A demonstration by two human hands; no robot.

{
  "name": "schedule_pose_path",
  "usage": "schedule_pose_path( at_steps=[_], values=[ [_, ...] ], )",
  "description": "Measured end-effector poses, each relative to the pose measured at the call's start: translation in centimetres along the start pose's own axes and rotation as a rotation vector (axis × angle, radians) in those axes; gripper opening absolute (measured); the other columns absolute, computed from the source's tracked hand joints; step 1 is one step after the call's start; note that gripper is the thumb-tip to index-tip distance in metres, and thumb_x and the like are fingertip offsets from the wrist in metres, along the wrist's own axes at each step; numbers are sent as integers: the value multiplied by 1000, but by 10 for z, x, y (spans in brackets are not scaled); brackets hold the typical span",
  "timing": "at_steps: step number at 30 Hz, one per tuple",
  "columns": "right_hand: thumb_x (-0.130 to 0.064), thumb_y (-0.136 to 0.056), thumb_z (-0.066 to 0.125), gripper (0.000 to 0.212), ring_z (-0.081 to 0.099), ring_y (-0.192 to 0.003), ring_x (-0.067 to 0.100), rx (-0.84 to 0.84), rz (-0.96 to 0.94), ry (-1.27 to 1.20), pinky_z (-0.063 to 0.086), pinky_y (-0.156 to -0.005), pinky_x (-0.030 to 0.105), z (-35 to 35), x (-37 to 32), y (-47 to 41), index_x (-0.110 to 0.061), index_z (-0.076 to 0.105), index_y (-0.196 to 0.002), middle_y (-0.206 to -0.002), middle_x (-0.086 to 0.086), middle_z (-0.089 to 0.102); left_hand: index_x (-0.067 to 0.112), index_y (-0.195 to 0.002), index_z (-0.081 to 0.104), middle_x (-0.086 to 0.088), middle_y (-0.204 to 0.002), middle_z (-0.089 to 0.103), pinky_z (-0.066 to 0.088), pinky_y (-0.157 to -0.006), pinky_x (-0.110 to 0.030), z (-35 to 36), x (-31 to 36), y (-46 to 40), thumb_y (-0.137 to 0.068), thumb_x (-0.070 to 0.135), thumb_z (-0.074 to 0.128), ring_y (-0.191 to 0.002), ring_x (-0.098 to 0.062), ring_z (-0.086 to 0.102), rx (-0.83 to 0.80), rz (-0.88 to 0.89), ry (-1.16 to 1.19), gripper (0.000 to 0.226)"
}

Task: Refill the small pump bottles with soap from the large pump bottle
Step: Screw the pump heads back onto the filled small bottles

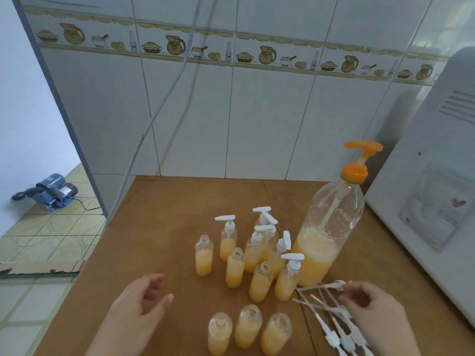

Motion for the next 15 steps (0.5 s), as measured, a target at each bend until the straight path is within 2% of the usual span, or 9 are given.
schedule_pose_path(
  at_steps=[2,4,7,8,10,11,13,15],
  values=[
    [-17,-75,76,24,59,-74,8,-151,61,137,41,-66,11,27,17,6,-34,60,-69,-79,-8,67,39,-95,56,7,-96,66,43,-69,-9,12,-2,-14,-76,13,76,-88,0,57,-20,-10,14,38],
    [-31,-79,69,15,54,-83,6,-210,39,291,39,-81,18,48,20,14,-37,56,-81,-96,-9,61,28,-109,56,4,-99,64,43,-72,-13,26,-2,-28,-77,12,76,-88,-9,60,-41,-51,64,41],
    [-51,-90,49,14,42,-118,2,-187,-42,532,24,-109,34,60,12,25,-48,48,-103,-123,-19,45,15,-133,44,1,-115,58,42,-82,-24,49,0,-48,-77,14,76,-97,-18,56,-105,-128,115,64],
    [-51,-93,42,21,37,-128,2,-167,-81,554,21,-112,34,61,10,30,-49,46,-113,-130,-21,41,14,-137,40,0,-121,54,41,-87,-25,56,3,-53,-77,13,76,-101,-17,53,-131,-137,128,71],
    [-44,-97,36,36,34,-133,4,-185,-162,558,23,-107,22,65,6,36,-40,41,-132,-140,-17,39,14,-141,35,1,-128,49,37,-93,-24,70,9,-62,-76,11,77,-108,-12,47,-178,-134,142,77],
    [-40,-97,36,38,37,-131,5,-190,-196,555,25,-104,20,68,2,38,-34,42,-135,-140,-14,42,15,-141,34,2,-129,49,37,-94,-24,75,11,-66,-76,10,77,-109,-11,47,-190,-136,152,78],
    [-37,-97,38,34,42,-128,5,-210,-176,568,28,-102,22,66,2,33,-32,48,-130,-136,-13,48,19,-139,37,3,-126,54,39,-92,-25,83,10,-73,-76,10,77,-106,-11,51,-183,-162,182,75],
    [-38,-100,33,28,35,-134,7,-259,-132,514,29,-105,23,60,5,29,-34,48,-123,-141,-11,42,24,-133,43,7,-115,58,41,-89,-27,87,10,-78,-78,14,75,-102,-12,54,-169,-171,163,64]
  ],
)
Point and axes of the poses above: each hand's wrist, its own y-axis away from the middle knuckle, its own z-axis out of the palm, x = y × z, the point moved 8 cm from there along -y, towards the middle knuckle
